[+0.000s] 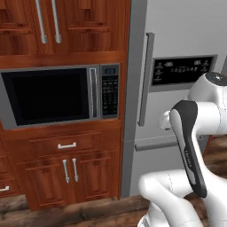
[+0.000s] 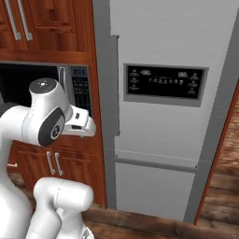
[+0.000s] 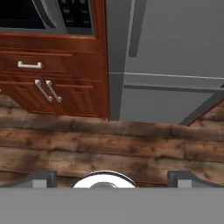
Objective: Take the cupcakes from the fridge and place them on the empty tray on the dining counter.
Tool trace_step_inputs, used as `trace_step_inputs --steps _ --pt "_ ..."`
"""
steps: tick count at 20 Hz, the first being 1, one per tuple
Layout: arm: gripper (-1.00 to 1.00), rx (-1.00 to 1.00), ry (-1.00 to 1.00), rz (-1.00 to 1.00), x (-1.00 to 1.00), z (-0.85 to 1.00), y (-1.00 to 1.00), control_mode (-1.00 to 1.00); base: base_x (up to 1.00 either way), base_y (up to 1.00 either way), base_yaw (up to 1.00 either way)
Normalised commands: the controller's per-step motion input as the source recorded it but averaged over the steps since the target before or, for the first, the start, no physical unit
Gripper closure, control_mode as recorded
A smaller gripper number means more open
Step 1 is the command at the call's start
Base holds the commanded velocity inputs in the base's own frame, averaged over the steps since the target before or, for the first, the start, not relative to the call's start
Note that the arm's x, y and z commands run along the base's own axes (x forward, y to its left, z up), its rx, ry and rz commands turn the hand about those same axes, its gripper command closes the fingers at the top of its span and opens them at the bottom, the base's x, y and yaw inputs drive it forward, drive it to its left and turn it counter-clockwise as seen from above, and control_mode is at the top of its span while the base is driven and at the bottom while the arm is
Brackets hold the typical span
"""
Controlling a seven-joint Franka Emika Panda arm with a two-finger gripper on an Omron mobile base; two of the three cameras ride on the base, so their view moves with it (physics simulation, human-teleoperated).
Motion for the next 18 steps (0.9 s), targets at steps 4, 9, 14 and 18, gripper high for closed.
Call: trace_step_inputs --steps 4,9,14,18 --pt "-1.0 0.0 -0.33 0.02 0.5 0.01 -0.08 -1.0 0.0 0.0 0.0" --pt "-1.0 0.0 -0.54 0.05 0.64 0.07 -0.14 -1.0 0.0 0.0 0.0" --pt "-1.0 0.0 -0.58 0.03 0.66 0.09 -0.31 -1.0 0.0 0.0 0.0" --pt "-1.0 0.0 -0.57 0.03 0.62 0.38 -0.23 -1.0 0.0 0.0 0.0"
